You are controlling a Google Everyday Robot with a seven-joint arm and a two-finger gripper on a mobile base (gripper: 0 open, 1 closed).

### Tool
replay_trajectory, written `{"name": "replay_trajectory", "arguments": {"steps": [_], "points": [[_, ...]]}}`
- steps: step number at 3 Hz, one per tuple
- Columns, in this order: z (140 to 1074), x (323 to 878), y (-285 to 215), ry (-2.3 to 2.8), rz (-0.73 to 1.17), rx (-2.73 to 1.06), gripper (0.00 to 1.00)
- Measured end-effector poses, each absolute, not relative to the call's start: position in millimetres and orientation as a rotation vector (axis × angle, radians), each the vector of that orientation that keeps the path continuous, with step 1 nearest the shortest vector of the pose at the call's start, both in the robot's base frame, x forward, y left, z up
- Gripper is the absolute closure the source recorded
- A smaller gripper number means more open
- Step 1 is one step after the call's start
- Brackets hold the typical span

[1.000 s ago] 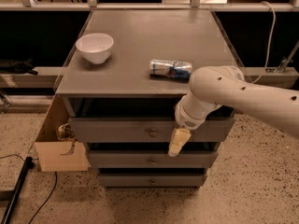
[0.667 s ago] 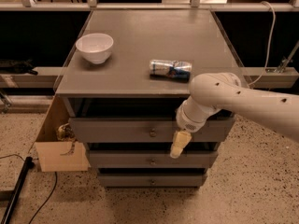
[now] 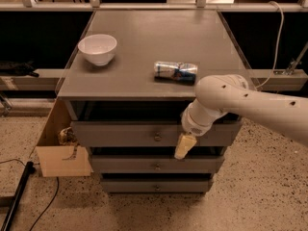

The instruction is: Open top drawer

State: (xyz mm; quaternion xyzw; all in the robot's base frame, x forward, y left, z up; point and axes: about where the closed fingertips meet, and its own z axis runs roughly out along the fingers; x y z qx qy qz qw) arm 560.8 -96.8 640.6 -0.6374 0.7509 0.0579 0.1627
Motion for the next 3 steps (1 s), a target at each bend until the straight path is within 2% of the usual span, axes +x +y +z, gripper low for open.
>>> {"name": "replay_trajectory", "arguments": {"steps": [3], "points": [[644.3, 550.7, -100.4, 2.146, 0.16, -1.828, 0.86]]}}
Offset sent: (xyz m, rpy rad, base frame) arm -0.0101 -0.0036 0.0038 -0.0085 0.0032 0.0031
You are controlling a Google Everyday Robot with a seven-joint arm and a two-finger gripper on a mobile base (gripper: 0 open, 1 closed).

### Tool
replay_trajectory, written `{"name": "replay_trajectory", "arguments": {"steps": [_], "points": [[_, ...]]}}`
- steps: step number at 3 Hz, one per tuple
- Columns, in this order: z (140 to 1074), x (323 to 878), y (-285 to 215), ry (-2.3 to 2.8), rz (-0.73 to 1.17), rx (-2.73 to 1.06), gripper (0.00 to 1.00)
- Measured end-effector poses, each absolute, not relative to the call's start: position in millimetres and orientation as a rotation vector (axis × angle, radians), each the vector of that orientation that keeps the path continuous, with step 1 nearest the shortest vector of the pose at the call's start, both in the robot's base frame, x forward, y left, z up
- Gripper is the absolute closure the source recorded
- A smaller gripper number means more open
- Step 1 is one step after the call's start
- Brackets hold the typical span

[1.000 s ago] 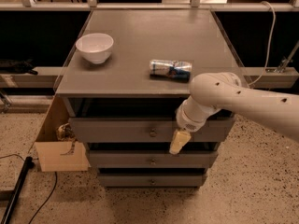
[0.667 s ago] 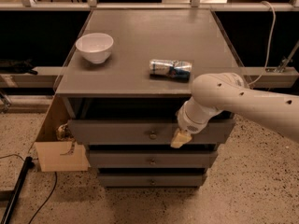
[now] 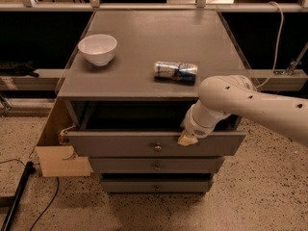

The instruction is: Open top drawer

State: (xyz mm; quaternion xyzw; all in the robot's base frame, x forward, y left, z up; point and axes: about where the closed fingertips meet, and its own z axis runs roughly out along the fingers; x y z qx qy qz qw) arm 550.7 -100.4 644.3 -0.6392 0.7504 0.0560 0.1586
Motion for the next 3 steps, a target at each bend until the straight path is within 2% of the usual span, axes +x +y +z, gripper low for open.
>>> {"name": "replay_trajectory", "arguments": {"steps": [1, 3], "points": [[644.3, 550.7, -100.4, 2.146, 0.16, -1.828, 0.86], [647.0, 542.3, -106.0, 2.15, 0.144, -1.837, 0.38]]}}
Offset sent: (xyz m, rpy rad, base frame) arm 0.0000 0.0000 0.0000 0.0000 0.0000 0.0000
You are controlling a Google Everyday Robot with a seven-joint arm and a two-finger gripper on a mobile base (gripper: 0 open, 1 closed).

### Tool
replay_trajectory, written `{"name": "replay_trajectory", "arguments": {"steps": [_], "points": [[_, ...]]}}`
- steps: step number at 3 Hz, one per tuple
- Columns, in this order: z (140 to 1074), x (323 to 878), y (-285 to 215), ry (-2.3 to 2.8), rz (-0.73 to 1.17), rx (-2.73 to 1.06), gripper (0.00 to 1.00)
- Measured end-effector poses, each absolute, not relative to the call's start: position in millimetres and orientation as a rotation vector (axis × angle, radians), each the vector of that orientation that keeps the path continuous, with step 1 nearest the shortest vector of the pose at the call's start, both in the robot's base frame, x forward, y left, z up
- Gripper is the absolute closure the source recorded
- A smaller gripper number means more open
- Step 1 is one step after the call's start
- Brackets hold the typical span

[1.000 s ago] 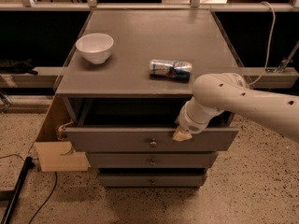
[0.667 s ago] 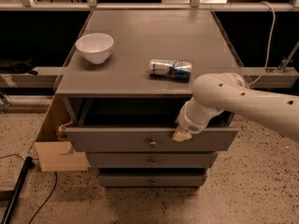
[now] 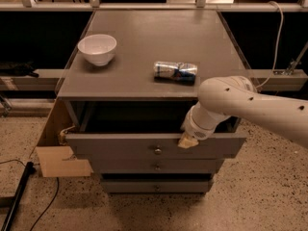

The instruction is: Open top drawer

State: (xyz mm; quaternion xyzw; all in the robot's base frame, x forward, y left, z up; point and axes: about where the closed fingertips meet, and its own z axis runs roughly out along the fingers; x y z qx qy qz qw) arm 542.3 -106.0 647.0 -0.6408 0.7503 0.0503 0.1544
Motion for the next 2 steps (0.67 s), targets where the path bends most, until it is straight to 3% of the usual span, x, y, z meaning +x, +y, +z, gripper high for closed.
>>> {"name": "replay_trajectory", "arguments": {"steps": [1, 2], "points": [[654, 526, -110, 2.126, 0.128, -1.826, 0.08], [636, 473, -125, 2.144, 0.16, -1.828, 0.0]]}}
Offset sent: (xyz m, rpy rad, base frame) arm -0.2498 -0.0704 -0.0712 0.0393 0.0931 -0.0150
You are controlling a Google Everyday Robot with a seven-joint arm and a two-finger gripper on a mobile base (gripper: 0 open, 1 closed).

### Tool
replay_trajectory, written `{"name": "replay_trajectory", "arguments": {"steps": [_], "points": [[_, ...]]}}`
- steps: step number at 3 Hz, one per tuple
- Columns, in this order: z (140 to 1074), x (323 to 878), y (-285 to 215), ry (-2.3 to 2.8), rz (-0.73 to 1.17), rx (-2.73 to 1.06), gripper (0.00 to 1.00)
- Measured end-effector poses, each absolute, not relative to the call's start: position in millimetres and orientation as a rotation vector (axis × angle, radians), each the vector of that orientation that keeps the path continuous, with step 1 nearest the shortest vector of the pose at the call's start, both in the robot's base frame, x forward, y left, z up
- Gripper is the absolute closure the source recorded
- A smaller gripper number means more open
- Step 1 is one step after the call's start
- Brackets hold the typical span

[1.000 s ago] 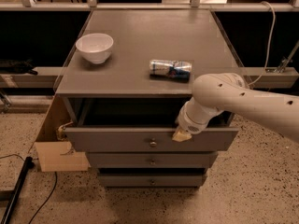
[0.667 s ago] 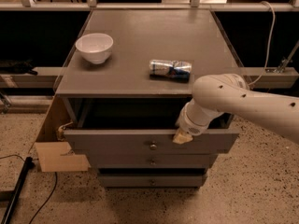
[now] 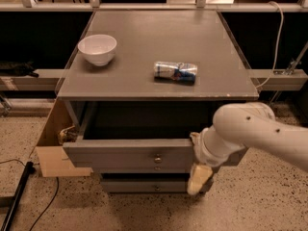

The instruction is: Open top drawer

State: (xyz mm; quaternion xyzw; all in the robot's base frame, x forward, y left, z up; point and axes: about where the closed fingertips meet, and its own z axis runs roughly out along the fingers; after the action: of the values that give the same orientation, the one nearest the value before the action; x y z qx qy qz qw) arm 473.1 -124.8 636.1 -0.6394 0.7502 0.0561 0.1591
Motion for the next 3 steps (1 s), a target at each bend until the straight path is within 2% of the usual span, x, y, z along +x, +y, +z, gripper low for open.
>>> {"name": "replay_trajectory", "arguments": {"steps": [1, 2, 3], "points": [[618.9, 440.4, -138.4, 2.188, 0.186, -1.831, 0.0], [618.9, 440.4, -138.4, 2.188, 0.186, -1.831, 0.0], [618.9, 440.4, -138.4, 2.188, 0.186, -1.831, 0.15]]}}
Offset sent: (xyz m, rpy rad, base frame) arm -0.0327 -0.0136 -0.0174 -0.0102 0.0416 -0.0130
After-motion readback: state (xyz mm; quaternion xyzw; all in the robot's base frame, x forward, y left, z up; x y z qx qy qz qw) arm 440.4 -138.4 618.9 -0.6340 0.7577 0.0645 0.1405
